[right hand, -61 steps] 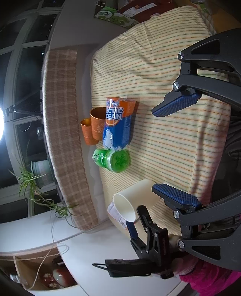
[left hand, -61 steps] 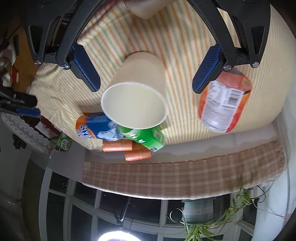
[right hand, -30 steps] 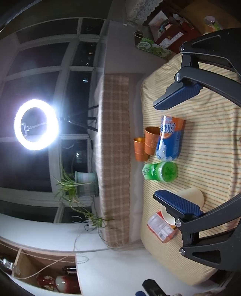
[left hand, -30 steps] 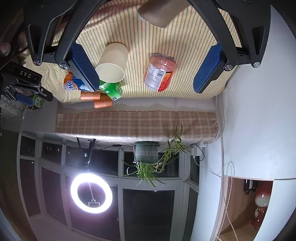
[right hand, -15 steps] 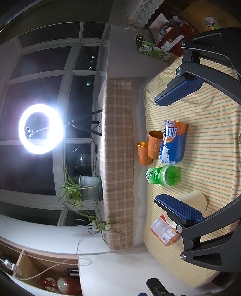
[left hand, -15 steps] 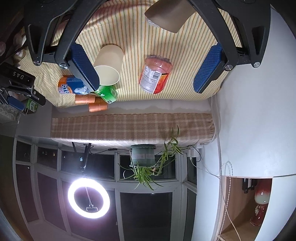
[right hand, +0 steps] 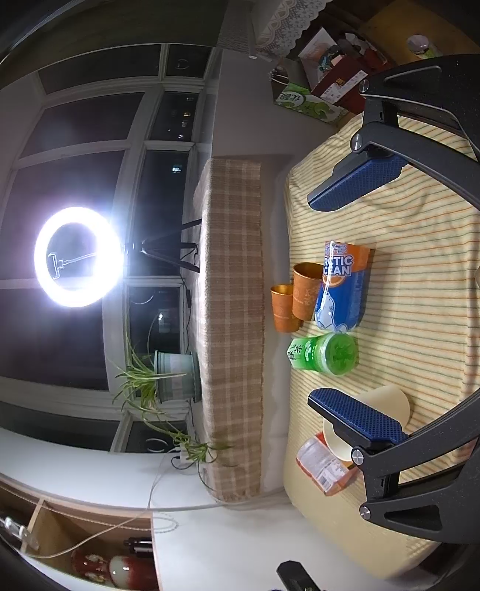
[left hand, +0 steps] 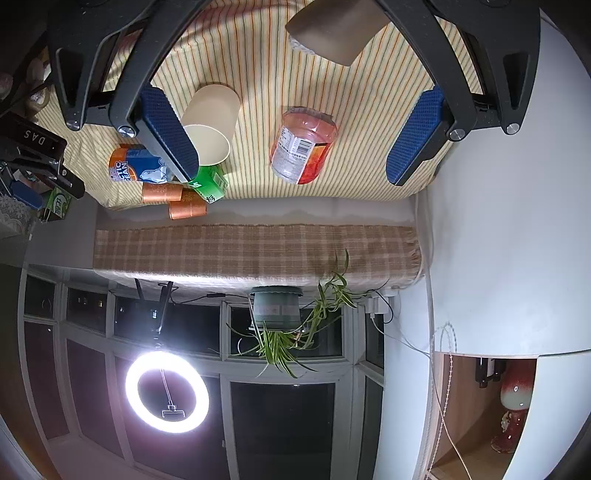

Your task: Flip cup upright

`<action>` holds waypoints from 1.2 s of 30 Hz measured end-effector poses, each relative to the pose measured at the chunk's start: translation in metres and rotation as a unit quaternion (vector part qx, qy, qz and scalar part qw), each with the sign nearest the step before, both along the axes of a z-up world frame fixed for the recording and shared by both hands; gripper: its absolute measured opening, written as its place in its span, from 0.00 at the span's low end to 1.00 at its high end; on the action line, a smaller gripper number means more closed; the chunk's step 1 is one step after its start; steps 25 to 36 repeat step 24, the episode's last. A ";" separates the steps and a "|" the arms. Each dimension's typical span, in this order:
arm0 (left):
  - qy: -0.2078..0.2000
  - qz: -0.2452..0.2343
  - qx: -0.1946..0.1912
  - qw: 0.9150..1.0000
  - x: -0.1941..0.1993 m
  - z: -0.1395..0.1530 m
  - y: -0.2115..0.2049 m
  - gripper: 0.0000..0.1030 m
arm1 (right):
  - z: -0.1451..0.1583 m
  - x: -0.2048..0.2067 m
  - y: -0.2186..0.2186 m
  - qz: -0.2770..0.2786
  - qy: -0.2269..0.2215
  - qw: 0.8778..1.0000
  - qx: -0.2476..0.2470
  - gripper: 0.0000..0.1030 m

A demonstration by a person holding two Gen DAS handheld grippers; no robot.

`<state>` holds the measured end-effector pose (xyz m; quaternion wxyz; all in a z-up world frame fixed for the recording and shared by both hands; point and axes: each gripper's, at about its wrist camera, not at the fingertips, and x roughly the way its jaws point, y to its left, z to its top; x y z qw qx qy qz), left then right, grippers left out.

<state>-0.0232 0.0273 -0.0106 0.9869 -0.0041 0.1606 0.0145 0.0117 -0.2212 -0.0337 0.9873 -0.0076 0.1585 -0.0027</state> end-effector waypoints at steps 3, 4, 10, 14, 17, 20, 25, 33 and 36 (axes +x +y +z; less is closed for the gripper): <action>-0.001 0.001 0.000 1.000 0.000 0.000 0.000 1.00 | -0.002 0.001 -0.001 0.000 0.003 1.000 0.002 0.94; -0.001 0.001 0.000 1.000 0.000 0.001 0.000 1.00 | -0.002 0.001 -0.002 -0.001 0.003 1.000 0.002 0.94; -0.001 0.002 0.001 1.000 0.000 0.002 0.000 1.00 | -0.002 0.002 -0.002 -0.002 0.003 1.000 0.001 0.94; -0.001 0.002 0.000 1.000 0.001 0.002 0.001 1.00 | -0.003 0.003 -0.001 -0.003 0.006 1.000 0.001 0.94; -0.001 0.002 0.000 1.000 0.000 0.002 0.000 1.00 | -0.004 0.005 -0.002 -0.002 0.009 1.000 0.002 0.94; -0.002 0.004 0.002 1.000 0.001 0.003 0.000 1.00 | -0.005 0.006 -0.001 -0.002 0.010 1.000 0.001 0.94; -0.003 0.003 0.002 1.000 0.002 0.004 0.000 1.00 | -0.006 0.007 -0.001 -0.001 0.012 1.000 0.000 0.94; -0.003 0.003 0.002 1.000 0.002 0.004 0.000 1.00 | -0.006 0.007 -0.001 -0.001 0.012 1.000 0.000 0.94; -0.003 0.003 0.002 1.000 0.002 0.004 0.000 1.00 | -0.006 0.007 -0.001 -0.001 0.012 1.000 0.000 0.94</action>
